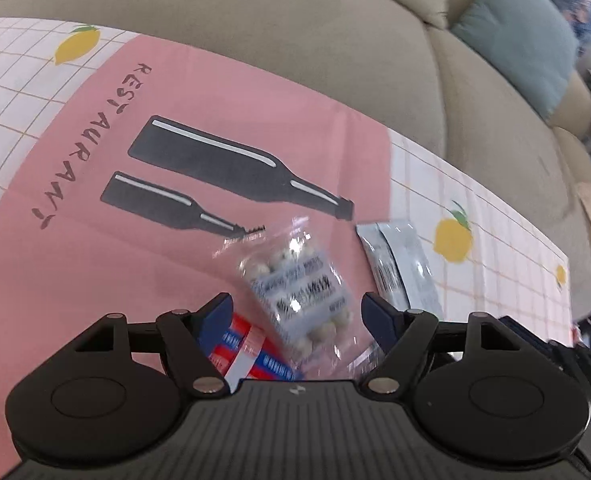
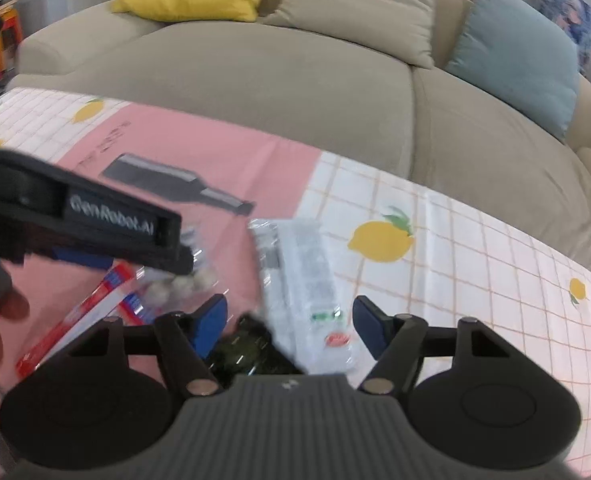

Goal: Organize snacks
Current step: 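Grasp the yogurt hawthorn ball pack with the left gripper while the right grasps the white stick pack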

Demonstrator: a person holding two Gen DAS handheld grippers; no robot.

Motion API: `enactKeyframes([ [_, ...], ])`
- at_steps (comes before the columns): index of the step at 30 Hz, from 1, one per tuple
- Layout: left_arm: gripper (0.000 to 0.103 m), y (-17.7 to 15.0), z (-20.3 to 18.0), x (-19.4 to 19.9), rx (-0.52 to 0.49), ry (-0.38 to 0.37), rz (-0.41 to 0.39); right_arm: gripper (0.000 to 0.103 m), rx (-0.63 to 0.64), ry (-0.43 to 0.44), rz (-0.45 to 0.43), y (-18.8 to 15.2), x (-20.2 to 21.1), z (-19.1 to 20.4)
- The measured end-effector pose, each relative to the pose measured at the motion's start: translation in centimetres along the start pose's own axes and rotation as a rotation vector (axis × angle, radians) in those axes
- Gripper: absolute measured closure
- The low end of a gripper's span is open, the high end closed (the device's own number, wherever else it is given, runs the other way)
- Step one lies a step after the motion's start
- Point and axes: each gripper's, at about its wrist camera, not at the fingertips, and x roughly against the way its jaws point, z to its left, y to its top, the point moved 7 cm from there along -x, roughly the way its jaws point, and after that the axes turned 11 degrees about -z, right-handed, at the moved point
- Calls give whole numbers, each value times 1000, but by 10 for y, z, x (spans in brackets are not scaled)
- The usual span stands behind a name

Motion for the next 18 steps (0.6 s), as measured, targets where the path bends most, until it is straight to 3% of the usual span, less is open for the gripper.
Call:
enactKeyframes([
  [5, 16, 5, -6, -18, -11, 74, 4, 35, -53, -2, 64, 8, -31, -8],
  [8, 16, 4, -13, -21, -71, 96, 1, 35, -110, 0, 121, 2, -49, -12],
  [10, 17, 1, -15, -20, -121, 91, 0, 35, -135, 20, 141, -3, -54, -11],
  [13, 30, -5, -17, -16, -164, 63, -6, 49, -178, 15, 168, -13, -57, -12],
  [18, 34, -20, -18, -5, -254, 26, 2, 52, -195, 20, 159, -24, -43, -6],
])
